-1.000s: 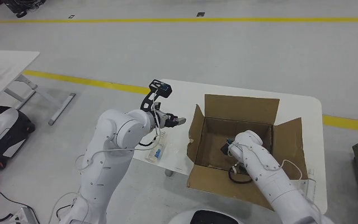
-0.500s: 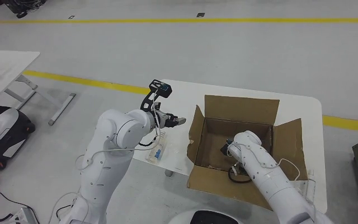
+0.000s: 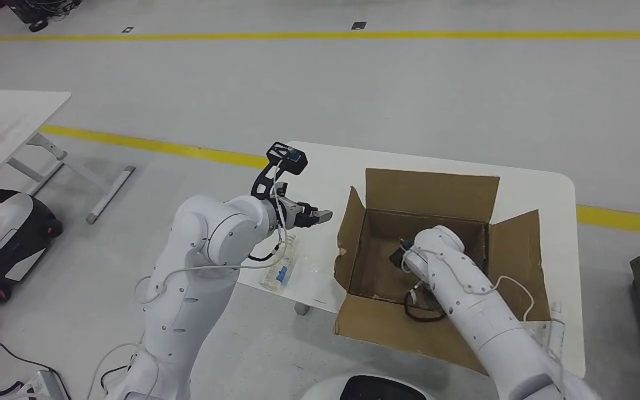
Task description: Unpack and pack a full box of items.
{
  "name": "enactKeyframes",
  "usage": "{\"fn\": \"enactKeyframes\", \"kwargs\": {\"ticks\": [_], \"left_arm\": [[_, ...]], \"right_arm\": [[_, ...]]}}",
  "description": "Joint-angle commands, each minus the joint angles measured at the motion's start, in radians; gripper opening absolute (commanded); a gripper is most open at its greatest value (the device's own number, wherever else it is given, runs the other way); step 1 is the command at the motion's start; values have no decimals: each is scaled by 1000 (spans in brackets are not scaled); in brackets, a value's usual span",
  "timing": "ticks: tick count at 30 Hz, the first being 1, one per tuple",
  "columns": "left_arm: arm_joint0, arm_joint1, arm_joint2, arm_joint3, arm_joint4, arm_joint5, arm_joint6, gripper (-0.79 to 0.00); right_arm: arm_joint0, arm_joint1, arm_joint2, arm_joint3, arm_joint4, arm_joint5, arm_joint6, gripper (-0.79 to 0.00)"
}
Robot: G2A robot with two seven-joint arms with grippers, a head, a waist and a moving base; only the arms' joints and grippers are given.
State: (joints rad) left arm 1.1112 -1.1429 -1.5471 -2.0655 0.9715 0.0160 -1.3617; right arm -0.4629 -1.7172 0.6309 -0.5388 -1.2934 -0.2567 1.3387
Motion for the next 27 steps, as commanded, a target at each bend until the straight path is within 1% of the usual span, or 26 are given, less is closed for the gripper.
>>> {"fn": "enactKeyframes", "kwargs": {"ticks": [1,4,6,8,10,13,16,18,21,24,27], "left_arm": [[0,0,0,0,0,0,0,0],[0,0,0,0,0,0,0,0],[0,0,0,0,0,0,0,0],[0,0,0,0,0,0,0,0],[0,0,0,0,0,0,0,0],[0,0,0,0,0,0,0,0],[0,0,0,0,0,0,0,0],[0,0,0,0,0,0,0,0],[0,0,0,0,0,0,0,0],[0,0,0,0,0,0,0,0],[0,0,0,0,0,0,0,0]], "right_arm": [[2,4,8,-33,-6,12,-9,-785],[-4,20,27,-110,-32,40,-19,-785],[-20,37,50,-193,-53,63,-24,-785],[-53,62,86,-303,-81,80,-17,-785],[-106,96,137,-455,-130,95,8,-785],[-253,155,249,-778,-213,81,57,-785],[-450,209,387,-1126,-258,-1,85,-785],[-568,233,470,-1304,-276,-43,80,-785],[-707,256,569,-1481,-269,-92,32,-785],[-815,271,652,-1588,-259,-119,-35,-785],[-919,283,736,-1673,-214,-145,-152,-785]]}}
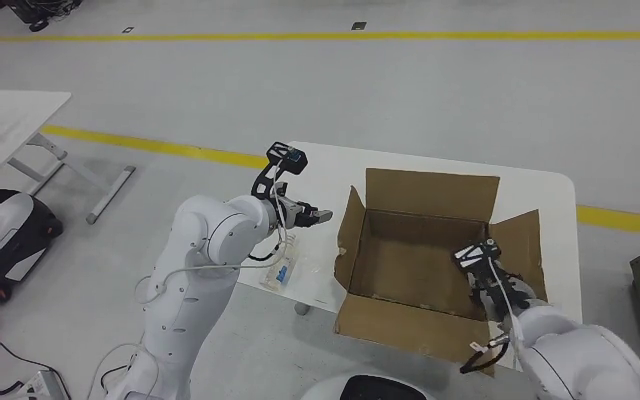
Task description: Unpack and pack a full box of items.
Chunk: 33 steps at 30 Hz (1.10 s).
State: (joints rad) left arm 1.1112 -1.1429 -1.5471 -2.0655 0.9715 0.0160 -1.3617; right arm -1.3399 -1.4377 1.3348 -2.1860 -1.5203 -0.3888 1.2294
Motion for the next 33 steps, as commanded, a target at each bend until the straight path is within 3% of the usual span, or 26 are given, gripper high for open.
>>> {"fn": "enactKeyframes", "kwargs": {"ticks": [1,5,18,25,33], "left_arm": [[0,0,0,0,0,0,0,0],[0,0,0,0,0,0,0,0],[0,0,0,0,0,0,0,0],[0,0,0,0,0,0,0,0],[0,0,0,0,0,0,0,0]], "right_arm": [[-75,8,64,-51,17,-12,-73,-785],[-179,18,131,-111,9,-16,-156,-785],[-198,21,140,-132,10,-24,-190,-785],[-254,36,371,-164,132,-24,-300,-785],[-377,48,657,-164,310,2,-305,-785]]}}
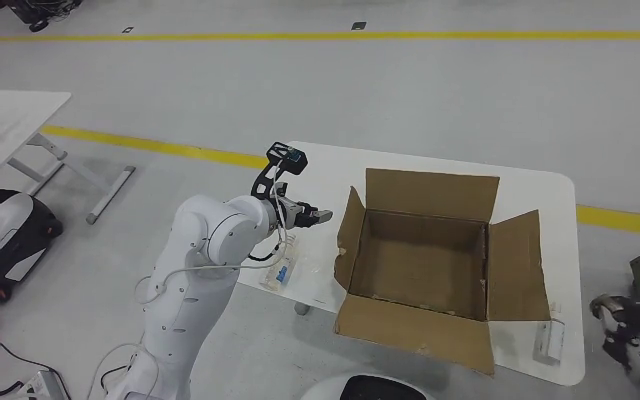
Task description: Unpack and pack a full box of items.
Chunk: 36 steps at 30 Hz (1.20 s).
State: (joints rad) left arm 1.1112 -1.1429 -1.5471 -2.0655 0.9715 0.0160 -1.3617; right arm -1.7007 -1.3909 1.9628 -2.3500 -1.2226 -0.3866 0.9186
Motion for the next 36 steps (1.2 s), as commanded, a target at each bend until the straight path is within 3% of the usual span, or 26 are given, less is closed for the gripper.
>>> {"fn": "enactKeyframes", "kwargs": {"ticks": [1,6,17,22,29,36], "left_arm": [[0,0,0,0,0,0,0,0],[0,0,0,0,0,0,0,0],[0,0,0,0,0,0,0,0],[0,0,0,0,0,0,0,0],[0,0,0,0,0,0,0,0],[0,0,0,0,0,0,0,0]], "right_arm": [[-28,2,46,4,22,1,7,-785],[-31,13,29,83,-6,-41,14,-785],[81,23,-237,324,-208,-26,-48,-785],[118,26,-307,421,-252,-16,-86,-785],[132,30,-316,488,-238,24,-128,-785],[49,38,-191,418,-76,44,-175,-785]]}}
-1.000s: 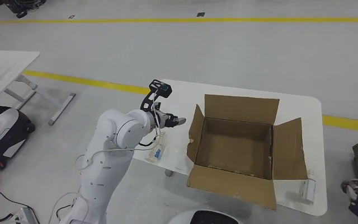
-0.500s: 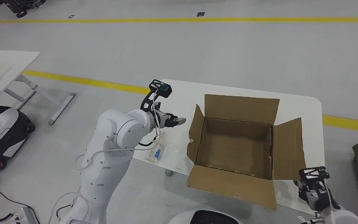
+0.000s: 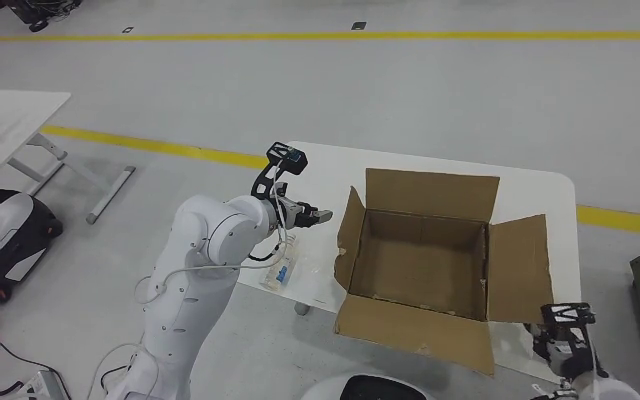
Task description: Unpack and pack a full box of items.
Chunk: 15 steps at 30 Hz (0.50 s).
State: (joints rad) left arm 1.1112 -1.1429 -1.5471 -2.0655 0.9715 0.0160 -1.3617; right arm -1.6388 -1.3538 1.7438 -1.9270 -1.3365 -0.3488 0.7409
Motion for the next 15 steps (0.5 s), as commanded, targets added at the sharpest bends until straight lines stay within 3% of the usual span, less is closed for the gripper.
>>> {"fn": "enactKeyframes", "kwargs": {"ticks": [1,4,8,15], "left_arm": [[0,0,0,0,0,0,0,0],[0,0,0,0,0,0,0,0],[0,0,0,0,0,0,0,0],[0,0,0,0,0,0,0,0]], "right_arm": [[-21,3,50,-4,68,12,15,-785],[-19,7,101,19,159,41,62,-785],[24,10,88,59,240,76,149,-785],[87,12,-8,104,209,174,233,-785]]}}
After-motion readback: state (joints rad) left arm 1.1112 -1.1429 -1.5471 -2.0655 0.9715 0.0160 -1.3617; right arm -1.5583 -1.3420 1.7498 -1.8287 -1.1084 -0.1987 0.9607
